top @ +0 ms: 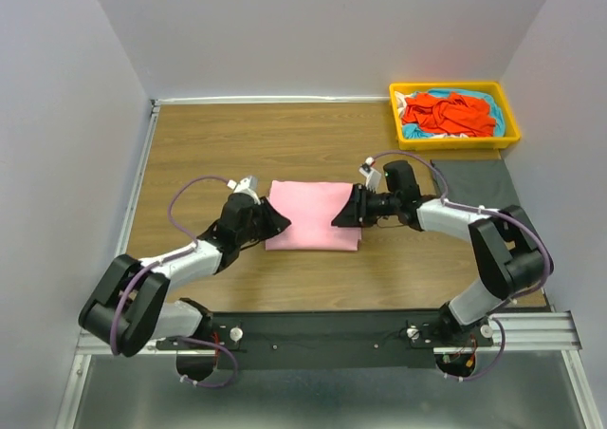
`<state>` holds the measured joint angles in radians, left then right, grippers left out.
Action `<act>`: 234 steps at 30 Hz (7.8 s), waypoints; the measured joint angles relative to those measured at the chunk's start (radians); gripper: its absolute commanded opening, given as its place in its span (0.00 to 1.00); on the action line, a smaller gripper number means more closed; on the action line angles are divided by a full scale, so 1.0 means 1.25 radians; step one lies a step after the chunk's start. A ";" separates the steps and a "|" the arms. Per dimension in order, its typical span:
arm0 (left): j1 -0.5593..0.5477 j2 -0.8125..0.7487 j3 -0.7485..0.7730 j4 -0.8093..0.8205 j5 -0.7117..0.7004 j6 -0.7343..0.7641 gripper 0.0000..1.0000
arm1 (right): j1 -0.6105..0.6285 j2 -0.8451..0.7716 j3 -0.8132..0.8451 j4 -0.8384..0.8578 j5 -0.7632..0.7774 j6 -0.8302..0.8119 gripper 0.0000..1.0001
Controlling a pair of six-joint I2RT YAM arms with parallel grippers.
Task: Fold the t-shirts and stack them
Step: Fold the tshirt, then neatly place the folded tshirt to the corner
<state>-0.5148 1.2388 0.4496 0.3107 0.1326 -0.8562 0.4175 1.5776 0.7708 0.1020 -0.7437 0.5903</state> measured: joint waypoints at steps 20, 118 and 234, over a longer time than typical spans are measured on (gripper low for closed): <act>0.107 -0.043 -0.125 0.143 0.033 -0.105 0.38 | -0.074 0.037 -0.104 0.150 -0.068 0.058 0.45; -0.506 0.363 0.582 -0.356 -0.306 0.424 0.59 | -0.131 -0.302 0.051 -0.482 0.743 -0.073 1.00; -0.031 -0.124 0.252 -0.376 -0.474 0.456 0.83 | -0.254 0.083 0.400 -0.502 1.148 -0.557 0.01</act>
<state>-0.5537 1.0843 0.7650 -0.1589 -0.4603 -0.2863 0.0998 1.6810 1.2705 -0.5259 0.6918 -0.1055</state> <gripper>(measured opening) 0.828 0.026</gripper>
